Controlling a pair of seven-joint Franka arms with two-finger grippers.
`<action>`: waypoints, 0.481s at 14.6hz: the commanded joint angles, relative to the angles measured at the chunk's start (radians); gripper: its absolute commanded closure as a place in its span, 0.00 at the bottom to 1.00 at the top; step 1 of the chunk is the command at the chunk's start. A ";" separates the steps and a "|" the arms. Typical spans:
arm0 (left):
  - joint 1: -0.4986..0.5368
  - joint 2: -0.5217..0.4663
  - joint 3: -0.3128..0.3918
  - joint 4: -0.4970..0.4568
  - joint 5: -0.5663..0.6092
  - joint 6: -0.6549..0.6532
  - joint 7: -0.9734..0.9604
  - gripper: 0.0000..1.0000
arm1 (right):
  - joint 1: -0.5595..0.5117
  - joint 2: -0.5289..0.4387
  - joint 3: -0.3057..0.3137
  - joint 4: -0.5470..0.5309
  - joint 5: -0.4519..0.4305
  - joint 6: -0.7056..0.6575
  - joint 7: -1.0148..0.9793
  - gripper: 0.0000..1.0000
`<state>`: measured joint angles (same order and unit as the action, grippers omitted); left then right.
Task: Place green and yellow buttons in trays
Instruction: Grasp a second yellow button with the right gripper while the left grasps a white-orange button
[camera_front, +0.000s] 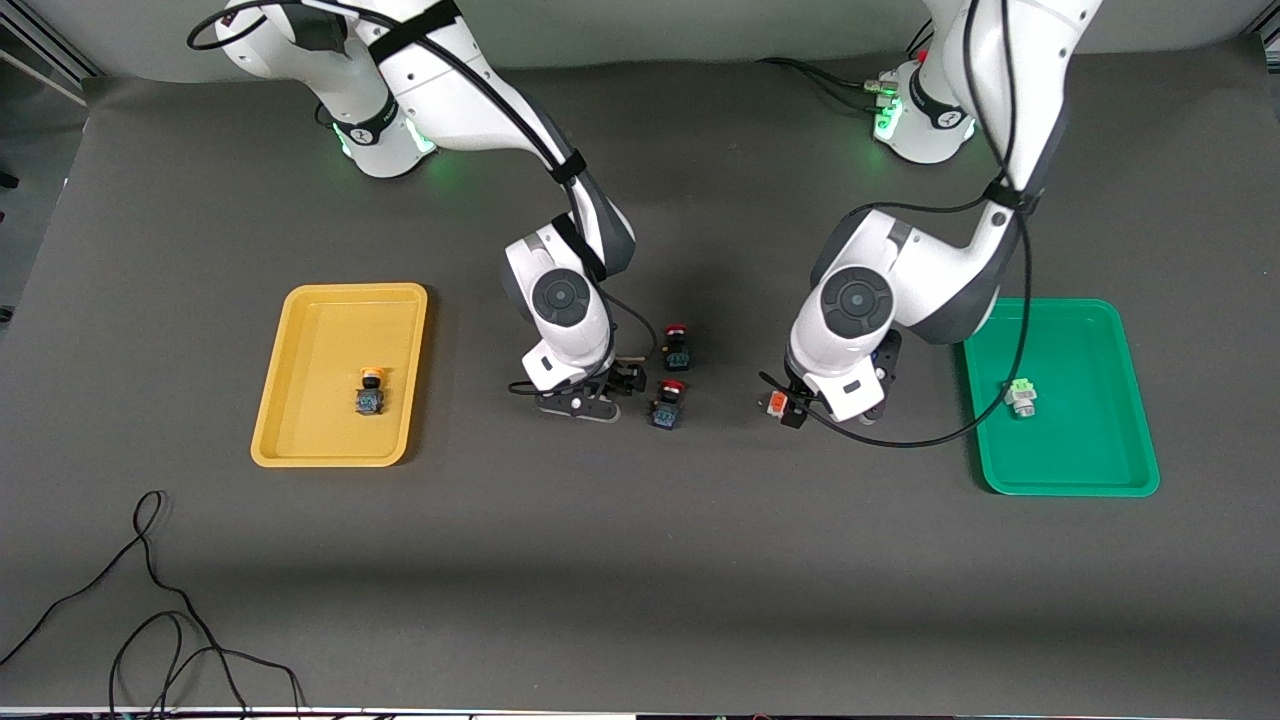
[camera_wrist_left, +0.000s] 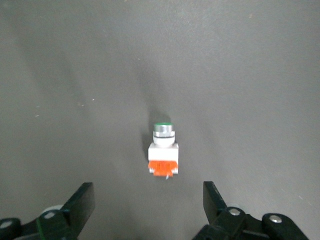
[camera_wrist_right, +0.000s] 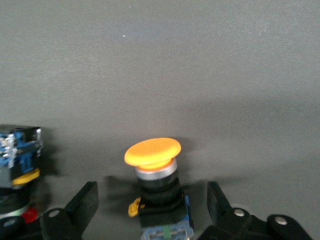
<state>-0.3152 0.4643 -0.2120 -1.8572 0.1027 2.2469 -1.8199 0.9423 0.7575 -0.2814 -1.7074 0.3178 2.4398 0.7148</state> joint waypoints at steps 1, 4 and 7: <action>-0.019 0.063 0.010 -0.022 0.058 0.086 -0.048 0.03 | 0.016 0.017 -0.018 0.029 0.014 0.008 0.014 1.00; -0.021 0.117 0.010 -0.022 0.109 0.146 -0.084 0.03 | 0.006 -0.024 -0.025 0.028 0.023 -0.013 0.060 1.00; -0.027 0.137 0.011 -0.016 0.111 0.161 -0.084 0.10 | -0.002 -0.124 -0.094 0.032 0.021 -0.178 0.041 1.00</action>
<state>-0.3206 0.5992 -0.2119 -1.8849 0.1891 2.4065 -1.8684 0.9420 0.7303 -0.3228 -1.6680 0.3187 2.3836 0.7583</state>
